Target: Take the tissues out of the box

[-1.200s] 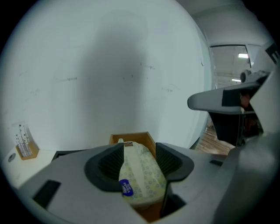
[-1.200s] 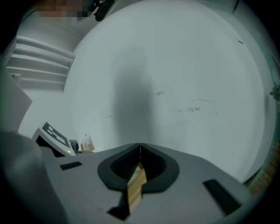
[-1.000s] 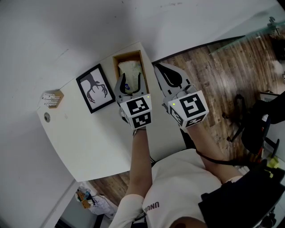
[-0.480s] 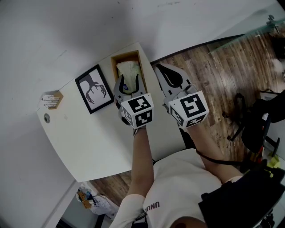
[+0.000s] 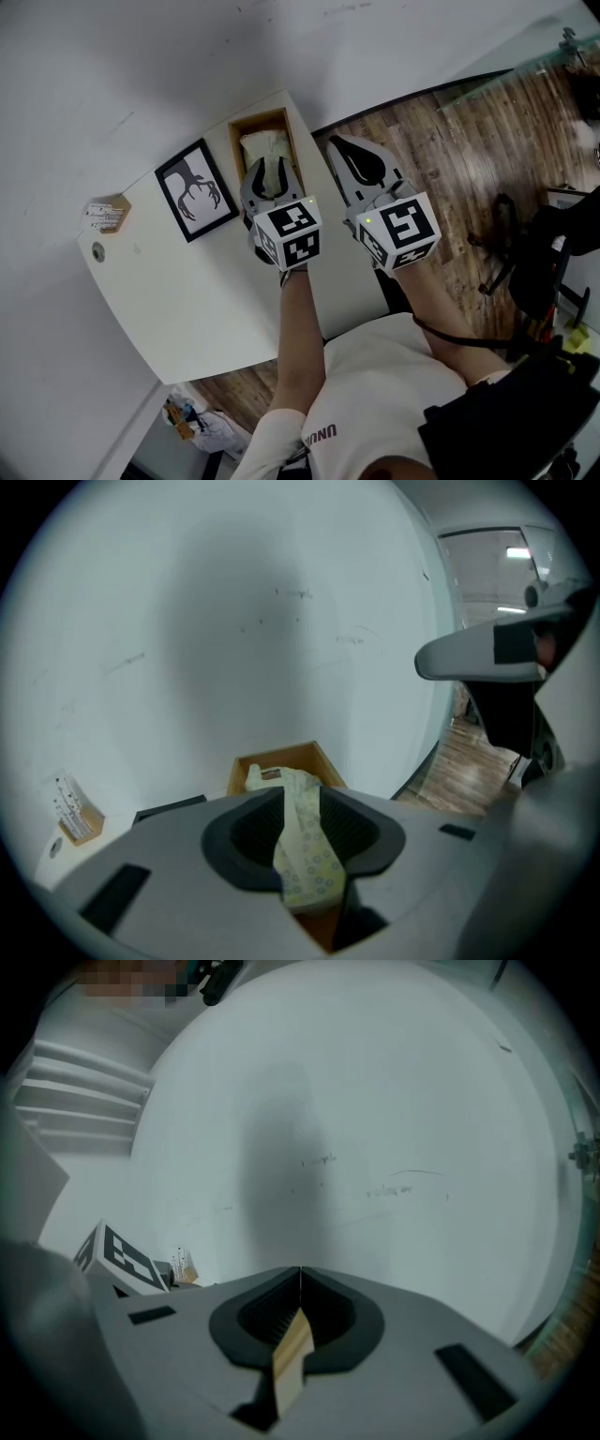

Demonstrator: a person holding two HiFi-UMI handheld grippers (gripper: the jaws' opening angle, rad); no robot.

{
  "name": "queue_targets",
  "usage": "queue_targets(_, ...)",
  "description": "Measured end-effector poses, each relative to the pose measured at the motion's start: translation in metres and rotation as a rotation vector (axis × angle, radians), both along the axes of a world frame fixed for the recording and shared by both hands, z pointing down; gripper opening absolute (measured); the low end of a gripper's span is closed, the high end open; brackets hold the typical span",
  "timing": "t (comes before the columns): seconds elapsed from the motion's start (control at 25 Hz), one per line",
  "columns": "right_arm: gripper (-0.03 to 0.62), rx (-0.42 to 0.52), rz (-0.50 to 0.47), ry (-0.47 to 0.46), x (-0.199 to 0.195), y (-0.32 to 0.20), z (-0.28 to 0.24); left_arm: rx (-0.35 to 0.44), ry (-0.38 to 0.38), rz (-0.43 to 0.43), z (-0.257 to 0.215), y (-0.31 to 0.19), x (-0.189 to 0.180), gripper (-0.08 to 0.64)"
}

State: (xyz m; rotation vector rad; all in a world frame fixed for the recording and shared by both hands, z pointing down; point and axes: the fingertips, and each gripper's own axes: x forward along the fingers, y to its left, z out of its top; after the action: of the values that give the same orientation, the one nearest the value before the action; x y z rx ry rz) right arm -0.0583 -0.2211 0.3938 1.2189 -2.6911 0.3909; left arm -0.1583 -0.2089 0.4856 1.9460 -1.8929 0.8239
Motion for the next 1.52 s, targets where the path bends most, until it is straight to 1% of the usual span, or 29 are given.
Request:
queue_targets(0.08, 0.02, -0.004, 0.0, 0.001, 0.001, 0.0, 0.001, -0.01, 0.046, -0.004, 0.004, 0.0, 0.003, 0.127)
queue_targets(0.16, 0.02, -0.007, 0.001, 0.0, 0.002, -0.001, 0.001, -0.028, 0.082, -0.027, 0.009, 0.002, 0.003, 0.127)
queue_targets(0.32, 0.02, -0.008, 0.006, -0.001, 0.006, -0.005, 0.002, -0.037, 0.103, -0.051, 0.014, 0.002, 0.0, 0.126)
queue_targets(0.44, 0.02, -0.011, 0.005, -0.002, 0.006, -0.006, 0.003, -0.063, 0.122, -0.053, 0.02, 0.004, -0.001, 0.095)
queue_targets(0.56, 0.02, -0.014, 0.0, -0.003, 0.003, -0.007, 0.004, -0.063, 0.145, -0.059, 0.018, 0.004, -0.004, 0.066)
queue_targets(0.64, 0.02, -0.015, -0.005, -0.003, 0.002, -0.008, 0.004, -0.061, 0.153, -0.061, 0.017, 0.004, -0.005, 0.046)
queue_targets(0.96, 0.02, -0.014, -0.011, -0.001, -0.001, -0.009, 0.004, -0.053, 0.158, -0.066, 0.016, 0.004, -0.007, 0.015)
queue_targets(1.12, 0.02, -0.013, -0.01, -0.001, -0.001, -0.008, 0.003, -0.043, 0.179, -0.073, 0.014, 0.003, -0.008, 0.014)
queue_targets(1.32, 0.02, -0.013, -0.012, -0.002, -0.002, -0.006, 0.002, -0.018, 0.164, -0.063, 0.006, 0.002, -0.007, 0.012)
queue_targets(1.52, 0.02, -0.011, -0.013, -0.003, -0.003, -0.004, 0.0, 0.001, 0.172, -0.06, 0.0, 0.002, -0.007, 0.012)
